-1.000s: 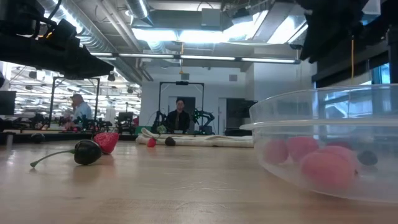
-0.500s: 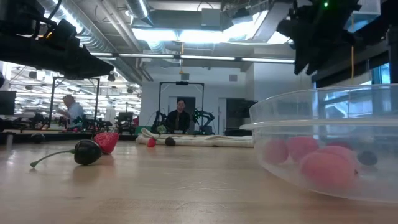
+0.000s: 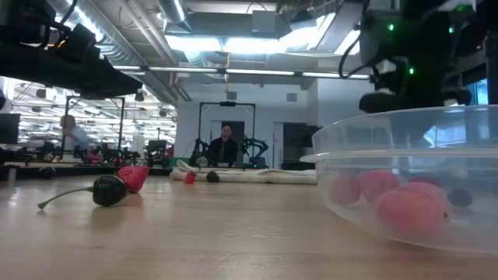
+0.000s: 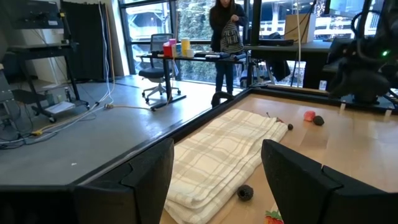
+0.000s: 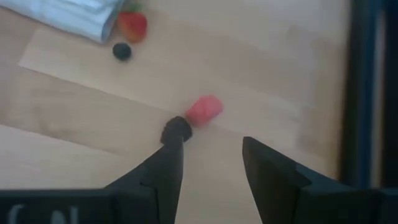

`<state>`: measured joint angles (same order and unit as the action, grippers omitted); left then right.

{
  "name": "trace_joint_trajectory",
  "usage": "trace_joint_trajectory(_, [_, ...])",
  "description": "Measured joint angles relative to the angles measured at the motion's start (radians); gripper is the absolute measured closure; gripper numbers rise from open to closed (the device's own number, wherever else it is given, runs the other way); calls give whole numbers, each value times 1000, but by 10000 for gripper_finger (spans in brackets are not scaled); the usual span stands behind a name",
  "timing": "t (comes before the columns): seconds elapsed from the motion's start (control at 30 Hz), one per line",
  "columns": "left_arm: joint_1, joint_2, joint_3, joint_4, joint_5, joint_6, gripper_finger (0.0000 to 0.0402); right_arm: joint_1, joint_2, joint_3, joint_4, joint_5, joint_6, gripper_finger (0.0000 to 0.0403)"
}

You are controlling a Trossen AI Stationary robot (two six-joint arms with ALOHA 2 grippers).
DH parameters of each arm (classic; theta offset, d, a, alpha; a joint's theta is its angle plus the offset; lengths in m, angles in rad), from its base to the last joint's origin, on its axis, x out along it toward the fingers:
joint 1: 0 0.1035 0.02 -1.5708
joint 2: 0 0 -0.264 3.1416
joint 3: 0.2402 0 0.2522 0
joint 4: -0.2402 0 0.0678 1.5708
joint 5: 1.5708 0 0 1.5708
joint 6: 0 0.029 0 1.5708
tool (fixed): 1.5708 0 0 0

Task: Pick and placing Produce into tupperware
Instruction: Put the right dark purple blackberry into the transparent bin

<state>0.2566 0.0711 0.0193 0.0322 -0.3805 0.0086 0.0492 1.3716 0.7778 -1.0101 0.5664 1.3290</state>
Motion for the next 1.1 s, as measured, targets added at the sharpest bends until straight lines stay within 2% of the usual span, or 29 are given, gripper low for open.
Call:
trace_joint_trajectory(0.33, [0, 0, 0, 0, 0, 0, 164, -58, 0, -145, 269, -39, -55, 235])
trace_joint_trajectory(1.1, [0, 0, 0, 0, 0, 1, 164, -72, 2, -240, 483, -44, -55, 235])
